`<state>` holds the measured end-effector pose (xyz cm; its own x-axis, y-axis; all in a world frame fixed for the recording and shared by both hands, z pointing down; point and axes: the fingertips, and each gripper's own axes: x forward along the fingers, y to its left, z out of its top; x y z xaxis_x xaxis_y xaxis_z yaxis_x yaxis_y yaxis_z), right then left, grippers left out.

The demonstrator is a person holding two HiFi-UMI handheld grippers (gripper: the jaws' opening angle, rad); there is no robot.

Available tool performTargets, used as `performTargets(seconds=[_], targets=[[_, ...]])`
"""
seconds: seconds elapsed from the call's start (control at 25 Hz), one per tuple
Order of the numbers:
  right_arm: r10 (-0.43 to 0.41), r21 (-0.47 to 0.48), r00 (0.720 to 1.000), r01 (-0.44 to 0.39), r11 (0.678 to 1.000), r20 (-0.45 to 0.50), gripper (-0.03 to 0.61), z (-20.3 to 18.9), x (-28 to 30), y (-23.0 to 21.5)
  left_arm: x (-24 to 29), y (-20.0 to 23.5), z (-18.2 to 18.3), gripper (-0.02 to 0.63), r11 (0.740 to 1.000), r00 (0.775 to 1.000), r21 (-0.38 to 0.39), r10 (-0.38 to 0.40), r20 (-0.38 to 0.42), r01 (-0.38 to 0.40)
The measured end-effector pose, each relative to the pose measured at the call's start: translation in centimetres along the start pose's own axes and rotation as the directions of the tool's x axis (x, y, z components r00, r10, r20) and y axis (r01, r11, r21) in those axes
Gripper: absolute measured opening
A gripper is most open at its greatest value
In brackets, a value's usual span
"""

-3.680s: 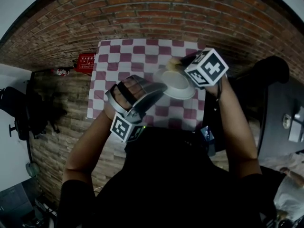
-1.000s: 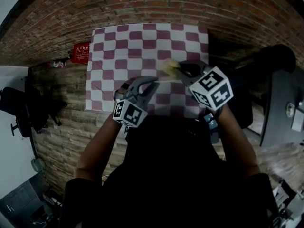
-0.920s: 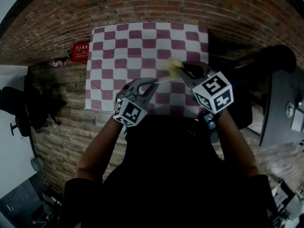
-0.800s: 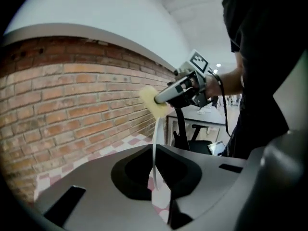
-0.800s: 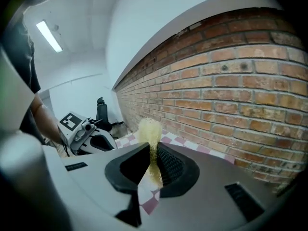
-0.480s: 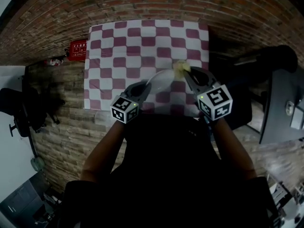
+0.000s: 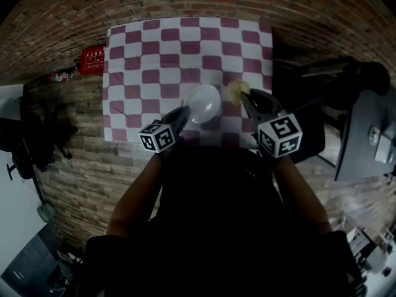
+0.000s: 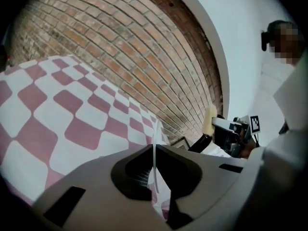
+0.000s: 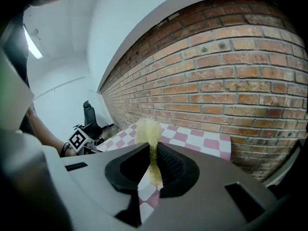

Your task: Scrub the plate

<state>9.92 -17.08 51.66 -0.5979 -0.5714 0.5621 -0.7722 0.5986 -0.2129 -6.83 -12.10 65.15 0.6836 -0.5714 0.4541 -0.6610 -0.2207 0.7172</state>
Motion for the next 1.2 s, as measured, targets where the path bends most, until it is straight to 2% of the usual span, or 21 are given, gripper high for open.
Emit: performTargets(seconds=[0.12, 0.52, 0.96, 1.2], targets=[[-0.004, 0.013, 1.0, 0.005, 1.0, -0.023, 0.046, -0.6, 0.4, -0.1, 0.7, 1.4, -0.4, 0.023, 0.995, 1.0, -0.096, -0.003, 0.004, 0.004], [-0.011, 0.039, 0.996, 0.014, 0.999, -0.092, 0.046, -2.2, 1.4, -0.1, 3.0, 4.5, -2.1, 0.023, 0.962, 0.999, -0.272, -0.036, -0.038, 0.024], [-0.023, 0.057, 0.994, 0.029, 0.998, -0.109, 0.046, -2.6, 1.7, -1.1, 3.7, 7.0, -3.6, 0.023, 0.951, 0.995, -0.306, 0.022, -0.101, -0.053], [-0.02, 0.057, 0.992, 0.028, 0.998, -0.121, 0.046, -2.9, 1.6, -1.0, 4.1, 7.7, -3.9, 0.028, 0.968, 0.986, -0.229, 0.065, -0.152, -0.099]])
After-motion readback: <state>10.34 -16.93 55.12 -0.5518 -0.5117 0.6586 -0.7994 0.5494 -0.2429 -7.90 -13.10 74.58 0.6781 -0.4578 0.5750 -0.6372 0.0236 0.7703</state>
